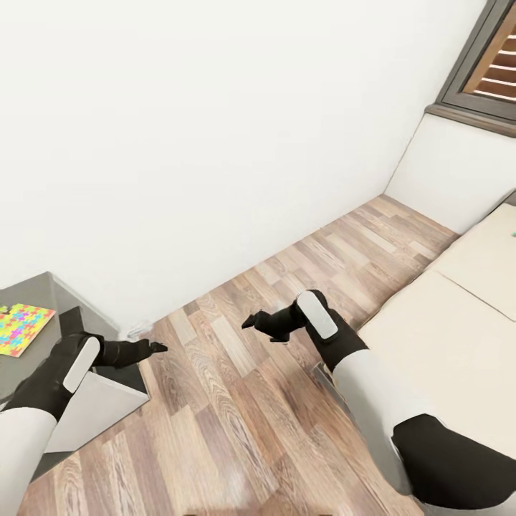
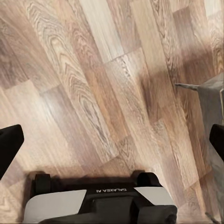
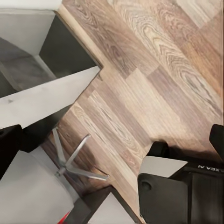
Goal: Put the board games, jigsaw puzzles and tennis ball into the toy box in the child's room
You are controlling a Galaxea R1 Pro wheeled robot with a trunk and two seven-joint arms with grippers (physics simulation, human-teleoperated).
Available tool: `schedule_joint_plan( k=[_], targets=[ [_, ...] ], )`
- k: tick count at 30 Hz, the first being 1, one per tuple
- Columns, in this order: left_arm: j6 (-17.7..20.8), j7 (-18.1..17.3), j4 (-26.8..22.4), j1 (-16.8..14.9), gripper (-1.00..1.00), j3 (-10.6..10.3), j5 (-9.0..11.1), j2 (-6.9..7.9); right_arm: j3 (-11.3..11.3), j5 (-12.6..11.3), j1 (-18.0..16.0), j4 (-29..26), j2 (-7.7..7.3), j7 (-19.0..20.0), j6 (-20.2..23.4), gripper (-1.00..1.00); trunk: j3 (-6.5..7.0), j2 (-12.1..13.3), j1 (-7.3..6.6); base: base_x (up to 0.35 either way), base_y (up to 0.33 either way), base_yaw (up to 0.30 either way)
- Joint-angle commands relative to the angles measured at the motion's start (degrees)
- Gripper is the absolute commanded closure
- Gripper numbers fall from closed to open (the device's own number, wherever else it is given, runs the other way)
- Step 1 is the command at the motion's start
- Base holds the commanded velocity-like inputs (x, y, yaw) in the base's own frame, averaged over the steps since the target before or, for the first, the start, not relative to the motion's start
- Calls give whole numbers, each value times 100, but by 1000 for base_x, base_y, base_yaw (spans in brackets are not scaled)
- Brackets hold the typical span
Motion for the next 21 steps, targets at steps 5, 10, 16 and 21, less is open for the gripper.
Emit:
schedule_joint_plan(
  k=[5, 10, 16, 21],
  targets=[
    [-74, 6, 493, 50, -100, -10, -53, -39, -17, 512, 605, -559, 0, -57, -37, -100, 85, 196, -109, 0, 0, 0],
    [-357, 128, 914, 58, -100, -11, -56, -82, -13, 702, 1060, -788, 0, -52, -219, -100, 174, 397, -218, 0, 0, 0],
    [-871, 482, 1678, 61, -100, -11, -59, -186, -5, 772, 1388, -878, 0, -50, -463, -100, 282, 637, -350, 0, 0, 0],
    [-948, 566, 1798, 61, -100, -11, -55, -210, -1, 774, 1419, -886, -28, -46, -481, -100, 372, 838, -460, 0, 0, 0]
  ],
)
